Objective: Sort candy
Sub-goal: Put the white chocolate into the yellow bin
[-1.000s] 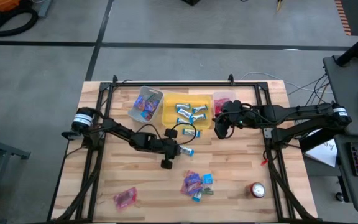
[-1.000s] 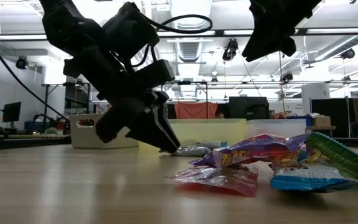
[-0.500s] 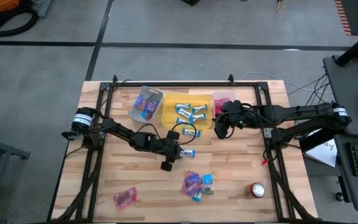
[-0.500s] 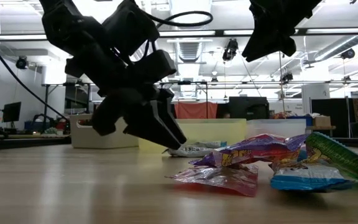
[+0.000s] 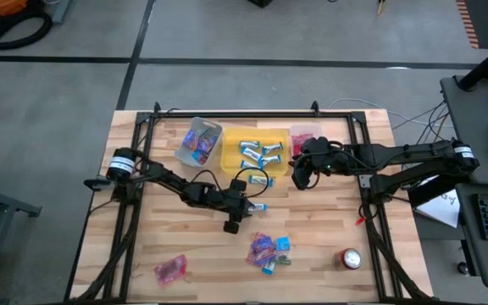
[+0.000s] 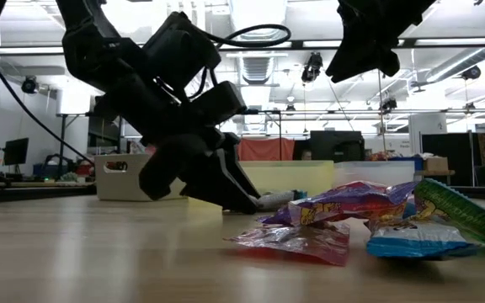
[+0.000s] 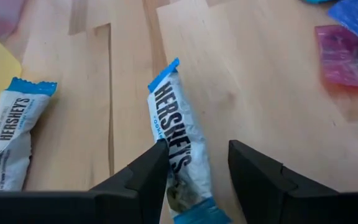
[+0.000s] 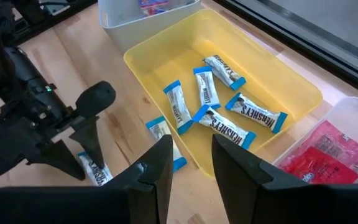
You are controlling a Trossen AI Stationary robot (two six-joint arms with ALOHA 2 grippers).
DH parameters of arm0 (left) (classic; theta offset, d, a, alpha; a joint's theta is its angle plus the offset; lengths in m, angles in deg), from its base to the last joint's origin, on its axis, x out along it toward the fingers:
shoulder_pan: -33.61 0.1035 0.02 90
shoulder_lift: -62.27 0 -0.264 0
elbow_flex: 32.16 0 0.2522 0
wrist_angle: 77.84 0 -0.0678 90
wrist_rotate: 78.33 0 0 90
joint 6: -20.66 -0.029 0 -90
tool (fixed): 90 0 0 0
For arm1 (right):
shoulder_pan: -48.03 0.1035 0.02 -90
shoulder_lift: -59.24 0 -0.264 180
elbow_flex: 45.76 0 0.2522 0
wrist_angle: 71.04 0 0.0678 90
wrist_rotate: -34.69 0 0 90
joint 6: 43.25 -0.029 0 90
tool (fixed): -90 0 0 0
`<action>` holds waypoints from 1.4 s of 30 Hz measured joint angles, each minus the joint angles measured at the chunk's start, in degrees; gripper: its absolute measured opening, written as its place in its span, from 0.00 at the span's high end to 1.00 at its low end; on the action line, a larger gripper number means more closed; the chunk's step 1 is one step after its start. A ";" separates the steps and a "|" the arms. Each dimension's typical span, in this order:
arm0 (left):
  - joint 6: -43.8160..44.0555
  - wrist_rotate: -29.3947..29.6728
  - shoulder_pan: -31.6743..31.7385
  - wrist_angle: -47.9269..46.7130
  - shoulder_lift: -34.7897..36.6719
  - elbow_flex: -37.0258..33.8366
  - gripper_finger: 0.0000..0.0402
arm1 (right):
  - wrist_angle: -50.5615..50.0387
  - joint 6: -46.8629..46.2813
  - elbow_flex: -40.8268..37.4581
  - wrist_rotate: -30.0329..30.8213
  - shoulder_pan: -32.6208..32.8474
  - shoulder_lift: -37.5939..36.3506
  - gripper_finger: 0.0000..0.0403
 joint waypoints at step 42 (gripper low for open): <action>-12.11 3.02 14.32 -5.07 20.87 -0.28 0.90 | 0.91 -0.98 -0.88 -0.01 0.00 0.00 0.74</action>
